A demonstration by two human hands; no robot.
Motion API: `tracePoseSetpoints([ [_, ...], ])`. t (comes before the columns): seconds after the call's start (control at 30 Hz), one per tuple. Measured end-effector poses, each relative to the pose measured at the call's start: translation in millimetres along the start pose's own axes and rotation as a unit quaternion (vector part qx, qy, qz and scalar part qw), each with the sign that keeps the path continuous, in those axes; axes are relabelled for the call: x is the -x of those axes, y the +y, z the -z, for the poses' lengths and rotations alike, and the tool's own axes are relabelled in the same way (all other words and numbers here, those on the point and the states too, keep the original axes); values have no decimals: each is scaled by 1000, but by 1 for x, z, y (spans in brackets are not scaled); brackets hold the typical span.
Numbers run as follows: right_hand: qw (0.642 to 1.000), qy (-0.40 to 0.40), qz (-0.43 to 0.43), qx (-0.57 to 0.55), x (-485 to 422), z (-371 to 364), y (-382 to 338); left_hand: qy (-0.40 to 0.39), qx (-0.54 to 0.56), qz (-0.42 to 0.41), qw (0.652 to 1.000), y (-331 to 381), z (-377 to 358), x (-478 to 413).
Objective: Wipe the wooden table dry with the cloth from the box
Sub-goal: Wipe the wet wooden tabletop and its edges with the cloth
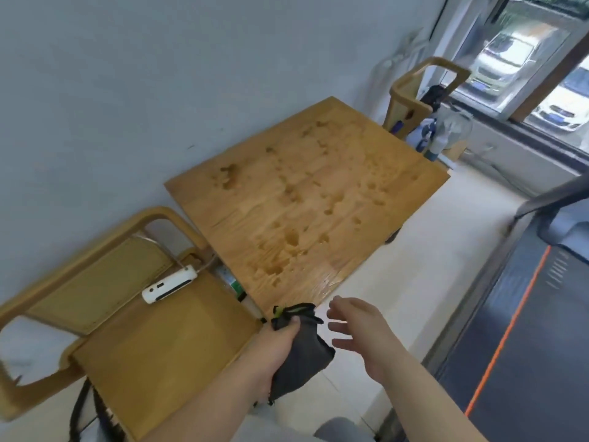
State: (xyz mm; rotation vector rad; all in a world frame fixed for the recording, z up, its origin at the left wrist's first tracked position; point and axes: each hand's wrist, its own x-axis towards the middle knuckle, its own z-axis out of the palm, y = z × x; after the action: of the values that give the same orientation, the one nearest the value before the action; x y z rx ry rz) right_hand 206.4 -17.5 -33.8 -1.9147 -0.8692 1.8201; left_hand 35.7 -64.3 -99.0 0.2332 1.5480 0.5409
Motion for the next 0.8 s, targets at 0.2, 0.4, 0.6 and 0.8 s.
tracePoseSetpoints([
  [0.2, 980, 22, 44, 193, -77, -4, -25, 119, 50, -14, 992, 59, 36, 10],
  [0.4, 857, 5, 98, 506, -160, -9, -31, 266, -119, -158, 944, 90, 48, -5],
  [0.6, 764, 7, 63, 642, -194, -13, -35, 301, -367, -159, 866, 19, -4, -71],
  [0.8, 687, 46, 46, 724, -213, -28, -34, 262, -481, -123, 828, -33, -57, -112],
])
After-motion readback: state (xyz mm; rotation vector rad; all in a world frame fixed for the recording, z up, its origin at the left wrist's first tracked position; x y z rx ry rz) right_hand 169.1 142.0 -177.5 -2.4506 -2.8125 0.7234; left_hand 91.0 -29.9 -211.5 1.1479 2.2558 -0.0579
